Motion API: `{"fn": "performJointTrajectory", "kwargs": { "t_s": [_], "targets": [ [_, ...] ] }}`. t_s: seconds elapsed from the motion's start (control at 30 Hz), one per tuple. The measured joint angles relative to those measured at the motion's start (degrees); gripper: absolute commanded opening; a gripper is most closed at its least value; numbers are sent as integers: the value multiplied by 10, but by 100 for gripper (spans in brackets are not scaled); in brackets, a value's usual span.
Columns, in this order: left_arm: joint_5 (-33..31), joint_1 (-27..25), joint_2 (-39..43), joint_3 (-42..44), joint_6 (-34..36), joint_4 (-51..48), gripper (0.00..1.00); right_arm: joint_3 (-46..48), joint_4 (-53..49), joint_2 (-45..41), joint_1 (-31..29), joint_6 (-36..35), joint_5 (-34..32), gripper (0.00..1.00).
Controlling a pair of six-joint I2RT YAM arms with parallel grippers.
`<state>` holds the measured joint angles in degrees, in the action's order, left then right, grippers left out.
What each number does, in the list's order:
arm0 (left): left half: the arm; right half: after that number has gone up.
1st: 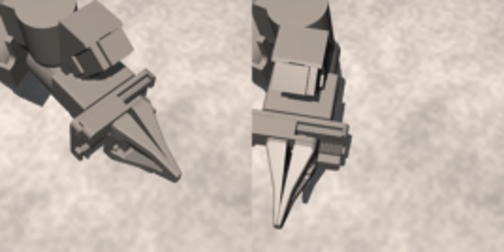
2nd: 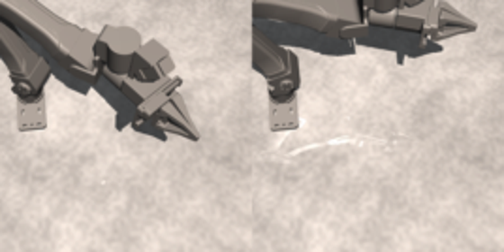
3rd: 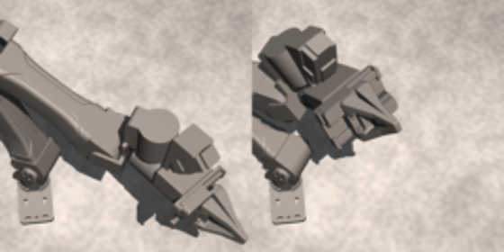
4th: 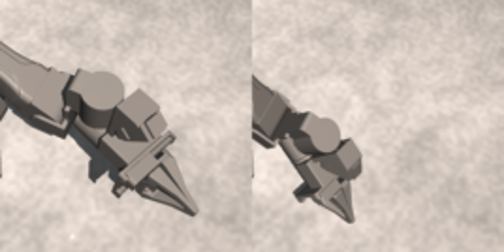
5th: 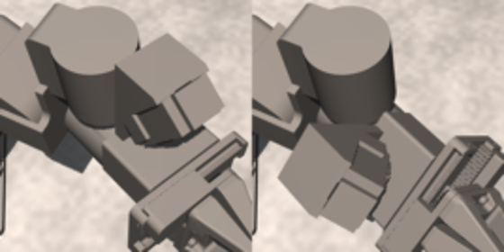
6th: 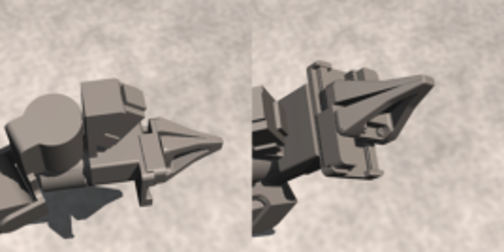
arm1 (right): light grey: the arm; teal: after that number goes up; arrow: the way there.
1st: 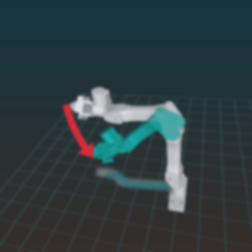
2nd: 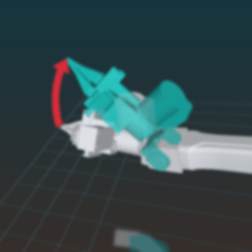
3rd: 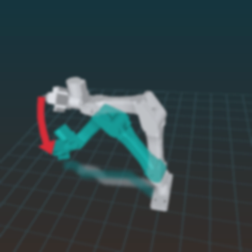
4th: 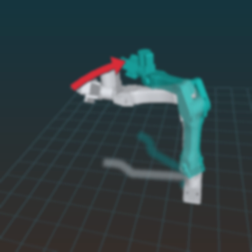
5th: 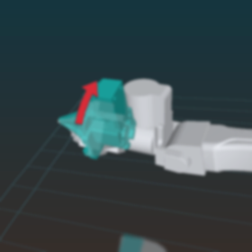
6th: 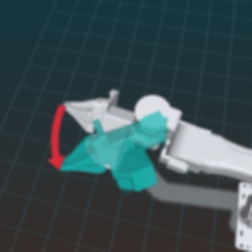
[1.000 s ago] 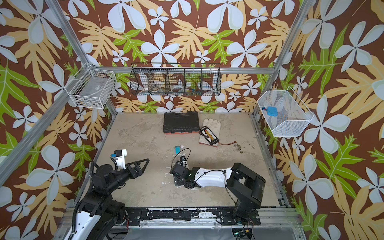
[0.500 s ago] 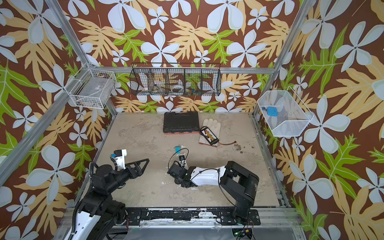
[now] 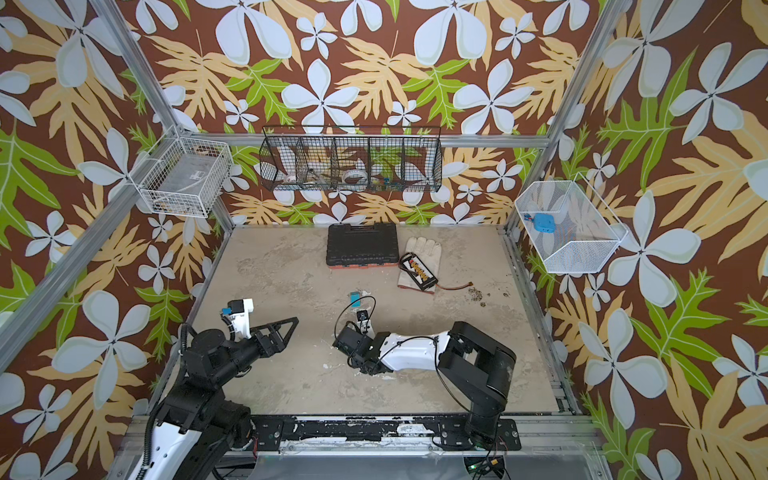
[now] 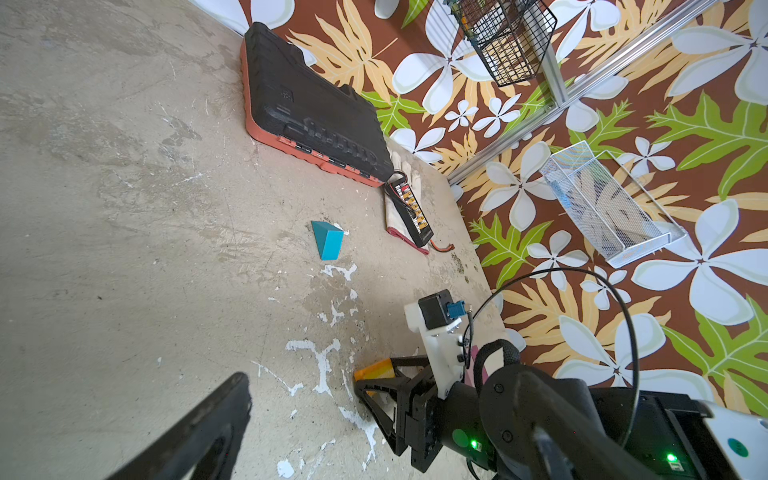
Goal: Build the wood block tower
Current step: 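Carry the orange 'Supermarket' block over the stack with the right gripper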
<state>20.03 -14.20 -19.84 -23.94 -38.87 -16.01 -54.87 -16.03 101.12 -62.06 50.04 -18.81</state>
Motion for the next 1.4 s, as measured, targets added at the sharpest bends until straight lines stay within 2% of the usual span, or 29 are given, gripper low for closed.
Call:
{"fn": "performJointTrajectory", "kwargs": {
  "t_s": [0.17,0.37,0.67,0.93,1.13,1.4],
  "targets": [
    [0,0,0,0,0,0,100,-2,-20,-27,-1,-6,5,48],
    [0,0,0,0,0,0,100,1,-44,-104,-10,-9,-6,46],
    [0,0,0,1,0,0,100,5,-135,-270,-17,-39,-52,47],
    [0,0,0,1,0,0,100,73,-207,-407,5,-70,-95,44],
    [0,0,0,1,0,0,100,105,-220,-433,43,-87,-79,45],
    [0,0,-2,1,0,0,100,125,-210,-400,61,-97,-51,44]
  ]
}}
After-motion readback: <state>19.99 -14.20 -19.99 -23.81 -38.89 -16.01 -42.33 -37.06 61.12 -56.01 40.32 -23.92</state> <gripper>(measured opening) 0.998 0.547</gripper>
